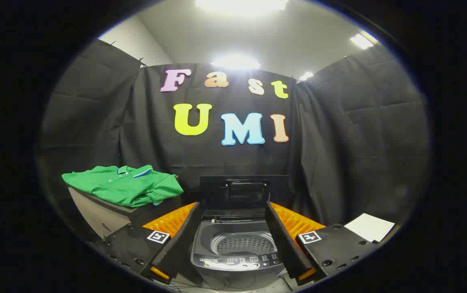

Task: Put the clothes into the washing machine and then close the washing machine lid.

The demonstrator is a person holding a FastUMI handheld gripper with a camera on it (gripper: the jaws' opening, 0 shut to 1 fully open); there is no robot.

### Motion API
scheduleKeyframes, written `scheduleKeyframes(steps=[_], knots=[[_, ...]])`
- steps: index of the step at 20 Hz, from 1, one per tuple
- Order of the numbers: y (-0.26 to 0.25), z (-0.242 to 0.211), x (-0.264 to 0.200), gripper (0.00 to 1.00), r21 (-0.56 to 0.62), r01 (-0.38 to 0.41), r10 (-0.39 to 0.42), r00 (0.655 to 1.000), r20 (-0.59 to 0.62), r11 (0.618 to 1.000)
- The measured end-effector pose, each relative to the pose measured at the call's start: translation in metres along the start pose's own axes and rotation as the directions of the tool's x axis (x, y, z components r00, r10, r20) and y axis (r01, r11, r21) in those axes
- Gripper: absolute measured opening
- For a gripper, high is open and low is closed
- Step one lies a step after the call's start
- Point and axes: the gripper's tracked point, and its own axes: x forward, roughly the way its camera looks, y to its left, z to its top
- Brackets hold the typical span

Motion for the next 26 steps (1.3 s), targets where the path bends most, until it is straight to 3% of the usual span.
scheduleKeyframes(steps=[26], knots=[[0.018,0.019,0.005,0.98,-0.002,-0.055,0.055,0.998,0.02,0.998]])
